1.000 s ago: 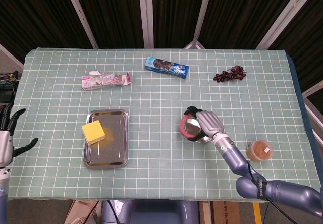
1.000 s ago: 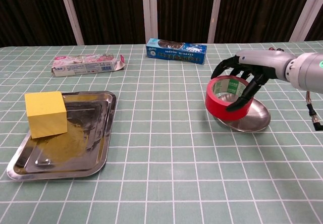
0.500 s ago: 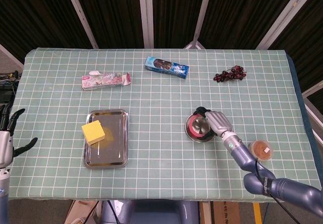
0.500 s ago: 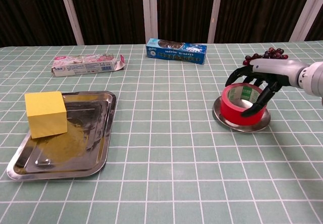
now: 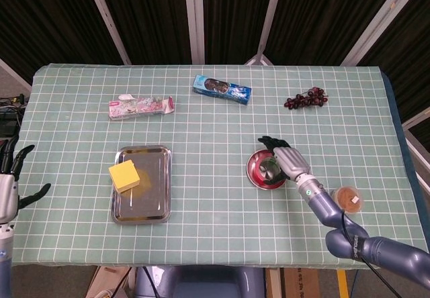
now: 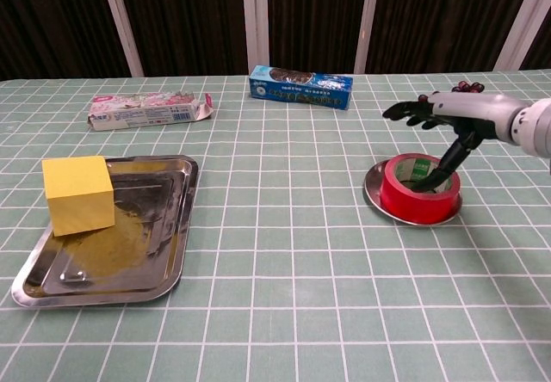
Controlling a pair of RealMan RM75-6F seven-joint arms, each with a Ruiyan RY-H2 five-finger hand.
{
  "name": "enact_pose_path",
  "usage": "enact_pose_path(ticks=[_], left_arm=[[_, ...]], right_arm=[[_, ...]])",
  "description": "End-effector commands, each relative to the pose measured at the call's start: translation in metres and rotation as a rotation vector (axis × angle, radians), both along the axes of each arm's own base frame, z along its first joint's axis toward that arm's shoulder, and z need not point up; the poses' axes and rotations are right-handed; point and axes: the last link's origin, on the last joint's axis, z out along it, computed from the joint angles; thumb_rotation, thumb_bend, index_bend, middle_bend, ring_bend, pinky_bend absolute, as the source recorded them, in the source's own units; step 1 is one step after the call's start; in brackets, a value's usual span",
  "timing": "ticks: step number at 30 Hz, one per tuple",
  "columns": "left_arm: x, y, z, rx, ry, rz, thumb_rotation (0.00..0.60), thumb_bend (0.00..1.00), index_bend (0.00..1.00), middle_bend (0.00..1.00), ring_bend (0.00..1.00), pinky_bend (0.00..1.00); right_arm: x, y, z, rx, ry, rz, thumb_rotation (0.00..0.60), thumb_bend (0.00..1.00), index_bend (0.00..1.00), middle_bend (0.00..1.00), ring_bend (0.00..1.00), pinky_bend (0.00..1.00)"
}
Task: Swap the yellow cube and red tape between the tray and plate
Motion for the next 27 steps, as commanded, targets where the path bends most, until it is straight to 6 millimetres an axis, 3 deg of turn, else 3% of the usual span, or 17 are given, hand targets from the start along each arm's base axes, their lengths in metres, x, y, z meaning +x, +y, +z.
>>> enact_pose_path(ticks=[1,6,9,11,16,27], left_arm=[[-0.001,0.001,0.0,-0.003,0.003,0.001,0.6,0.01,0.19,0.0,0.0,0.05],[-0.005,0.0,-0.003,-0.04,0.032,0.04,0.6,0.01,0.19,0.0,0.0,0.05],[-0.004,-0.003,-0.003,-0.073,0.032,0.077,0.6,0.02,0.19,0.0,0.0,0.05],[-0.002,-0.006,-0.003,-0.098,0.012,0.09,0.6,0.02,0.19,0.0,0.0,0.05],[0.002,-0.017,-0.002,-0.164,-0.023,0.141,0.6,0.02,0.19,0.0,0.0,0.05],[0.01,-0.028,-0.007,-0.252,-0.008,0.176,0.6,0.02,0.19,0.0,0.0,0.05]], right_arm=[[0.002,0.002,0.027,-0.07,-0.048,0.0,0.6,0.0,0.0,0.0,0.0,0.04],[-0.024,0.031,0.085,-0.234,0.03,0.013,0.6,0.0,0.0,0.0,0.0,0.04],[-0.053,0.078,0.114,-0.37,0.083,-0.026,0.6,0.0,0.0,0.0,0.0,0.04],[-0.07,0.116,0.122,-0.421,0.101,-0.057,0.6,0.0,0.0,0.0,0.0,0.04],[-0.097,0.183,0.122,-0.465,0.279,-0.018,0.6,0.0,0.0,0.0,0.0,0.01],[-0.095,0.194,0.119,-0.518,0.462,0.085,0.6,0.0,0.0,0.0,0.0,0.0]])
